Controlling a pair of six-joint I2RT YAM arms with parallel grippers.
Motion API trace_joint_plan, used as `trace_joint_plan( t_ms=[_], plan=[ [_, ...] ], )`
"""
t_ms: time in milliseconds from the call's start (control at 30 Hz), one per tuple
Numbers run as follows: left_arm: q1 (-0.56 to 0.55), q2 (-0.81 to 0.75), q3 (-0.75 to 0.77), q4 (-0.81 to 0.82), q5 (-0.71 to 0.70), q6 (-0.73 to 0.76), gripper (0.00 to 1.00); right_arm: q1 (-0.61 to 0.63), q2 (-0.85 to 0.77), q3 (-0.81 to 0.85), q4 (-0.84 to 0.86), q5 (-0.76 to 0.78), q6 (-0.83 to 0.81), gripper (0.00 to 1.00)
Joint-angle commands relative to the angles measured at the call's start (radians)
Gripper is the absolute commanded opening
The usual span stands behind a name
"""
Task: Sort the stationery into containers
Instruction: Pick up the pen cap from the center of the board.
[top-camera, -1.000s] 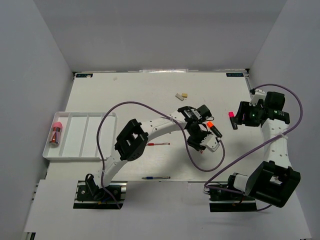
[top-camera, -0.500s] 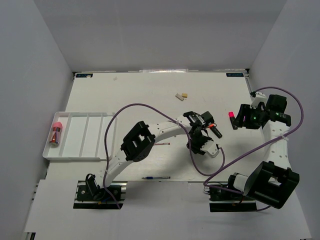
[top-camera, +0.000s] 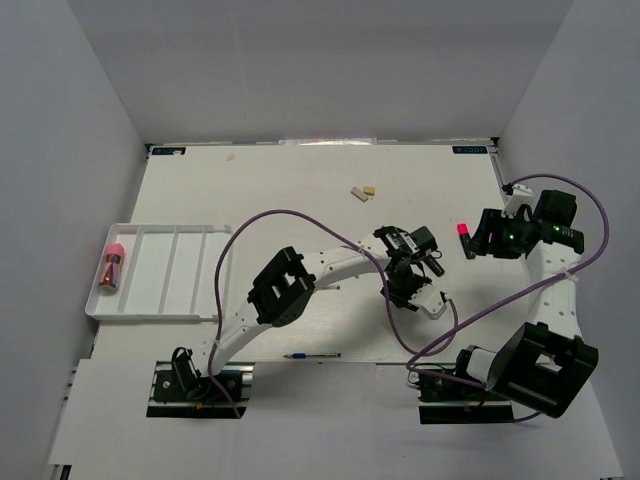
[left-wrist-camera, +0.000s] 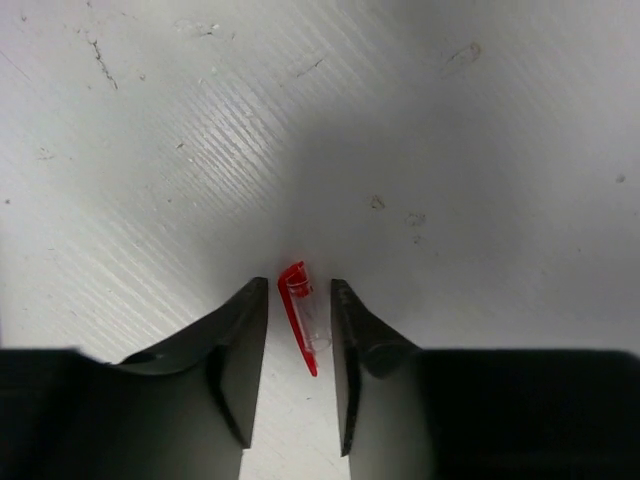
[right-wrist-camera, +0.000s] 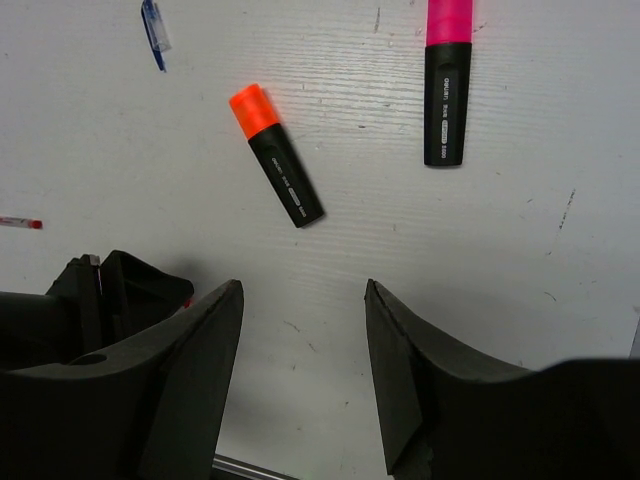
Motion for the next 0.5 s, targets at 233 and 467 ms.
trace_joint_plan(
  t_ms=[233, 467],
  plan=[
    [0.015, -0.057, -0.202, 0.051, -0.039, -0.081, 0.42, -0.017, -0.034, 0.021, -0.021, -0.041, -0.045, 0.58],
    [0.015, 0.039, -0.069, -0.053, -0.059, -0.123, 0.44, -0.017, -0.034, 0.015, -0.016, -0.05, -0.045, 0.58]
  ],
)
